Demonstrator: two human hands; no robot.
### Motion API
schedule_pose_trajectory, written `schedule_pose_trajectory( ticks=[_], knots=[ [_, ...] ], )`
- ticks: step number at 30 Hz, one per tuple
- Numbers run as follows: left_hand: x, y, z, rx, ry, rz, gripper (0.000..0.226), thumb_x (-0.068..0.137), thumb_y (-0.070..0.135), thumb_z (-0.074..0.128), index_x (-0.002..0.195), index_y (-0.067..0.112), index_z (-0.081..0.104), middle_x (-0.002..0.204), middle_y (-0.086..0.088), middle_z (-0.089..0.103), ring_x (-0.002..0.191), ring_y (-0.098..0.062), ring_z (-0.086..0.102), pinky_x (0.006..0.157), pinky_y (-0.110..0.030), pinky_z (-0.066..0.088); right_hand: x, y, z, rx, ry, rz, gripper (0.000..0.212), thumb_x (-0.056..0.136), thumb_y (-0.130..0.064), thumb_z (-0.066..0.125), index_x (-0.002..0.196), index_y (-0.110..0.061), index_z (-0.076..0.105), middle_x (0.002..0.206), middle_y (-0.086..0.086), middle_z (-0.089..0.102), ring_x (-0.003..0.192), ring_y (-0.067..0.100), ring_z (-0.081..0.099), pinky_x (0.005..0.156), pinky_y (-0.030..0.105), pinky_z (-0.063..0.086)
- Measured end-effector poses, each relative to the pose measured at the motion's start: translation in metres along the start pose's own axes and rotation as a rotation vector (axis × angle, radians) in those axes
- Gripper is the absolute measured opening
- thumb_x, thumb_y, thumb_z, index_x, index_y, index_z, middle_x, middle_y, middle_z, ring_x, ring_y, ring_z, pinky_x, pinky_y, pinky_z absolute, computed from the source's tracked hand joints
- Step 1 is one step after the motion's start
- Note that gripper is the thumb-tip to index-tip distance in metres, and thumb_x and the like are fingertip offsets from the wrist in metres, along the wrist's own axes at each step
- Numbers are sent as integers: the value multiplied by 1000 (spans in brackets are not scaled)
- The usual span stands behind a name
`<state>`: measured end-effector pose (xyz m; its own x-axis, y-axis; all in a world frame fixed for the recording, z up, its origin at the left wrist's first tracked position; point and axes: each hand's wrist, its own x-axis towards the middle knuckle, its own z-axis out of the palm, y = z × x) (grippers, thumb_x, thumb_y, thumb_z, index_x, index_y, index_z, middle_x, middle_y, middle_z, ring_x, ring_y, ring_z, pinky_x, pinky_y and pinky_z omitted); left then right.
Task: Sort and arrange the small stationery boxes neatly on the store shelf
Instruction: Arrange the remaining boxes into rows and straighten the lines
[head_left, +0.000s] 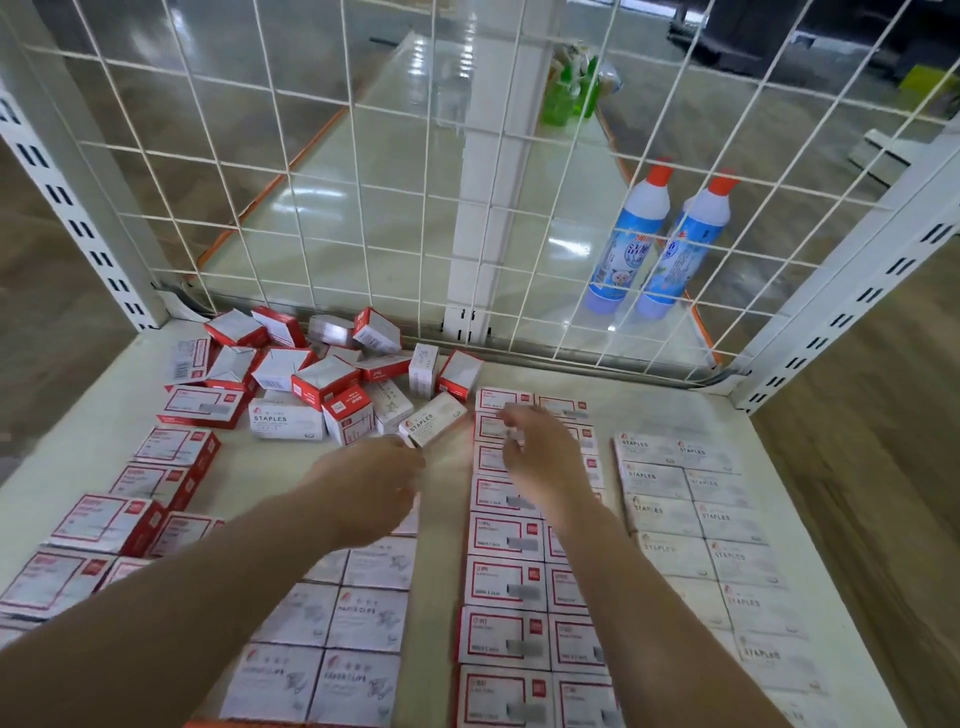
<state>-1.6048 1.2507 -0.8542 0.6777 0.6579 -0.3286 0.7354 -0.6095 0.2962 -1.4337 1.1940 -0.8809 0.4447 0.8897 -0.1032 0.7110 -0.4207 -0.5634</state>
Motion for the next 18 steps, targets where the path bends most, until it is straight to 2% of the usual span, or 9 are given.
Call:
schedule_pose_trajectory(
  ticks=[4, 9, 12, 18],
  knots=[
    [-20, -27, -11, 12, 11, -71, 32, 93, 27, 48, 123, 31, 54, 125, 9, 53, 106, -10, 53, 89, -28, 49, -18, -17, 11, 29, -40, -58, 33, 91, -5, 42, 115, -18, 61, 119, 2, 58, 112, 16, 52, 85, 19, 35],
    [-37, -44, -9, -6, -90, -86, 40, 94, 32, 47, 133, 35, 45, 137, 11, 45, 122, -10, 44, 101, -26, 39, -38, -26, 27, 56, -74, -4, 34, 94, -8, 41, 123, -18, 56, 123, -3, 56, 114, 12, 52, 96, 20, 38],
    [-37, -40, -4, -13, -122, -7, 47, 95, 31, 45, 140, 35, 36, 144, 11, 36, 130, -12, 38, 104, -29, 35, -45, -27, 31, 52, -64, 27, 33, 94, -8, 43, 123, -19, 56, 124, -3, 56, 113, 11, 53, 97, 20, 38],
    [-24, -25, 11, 15, -126, 146, 56, 96, 31, 43, 147, 30, 19, 153, 10, 19, 139, -13, 20, 113, -32, 23, -46, -24, 30, 63, -6, 95, 35, 94, -8, 43, 124, -21, 56, 129, -5, 52, 117, 11, 49, 95, 13, 31]
  ],
)
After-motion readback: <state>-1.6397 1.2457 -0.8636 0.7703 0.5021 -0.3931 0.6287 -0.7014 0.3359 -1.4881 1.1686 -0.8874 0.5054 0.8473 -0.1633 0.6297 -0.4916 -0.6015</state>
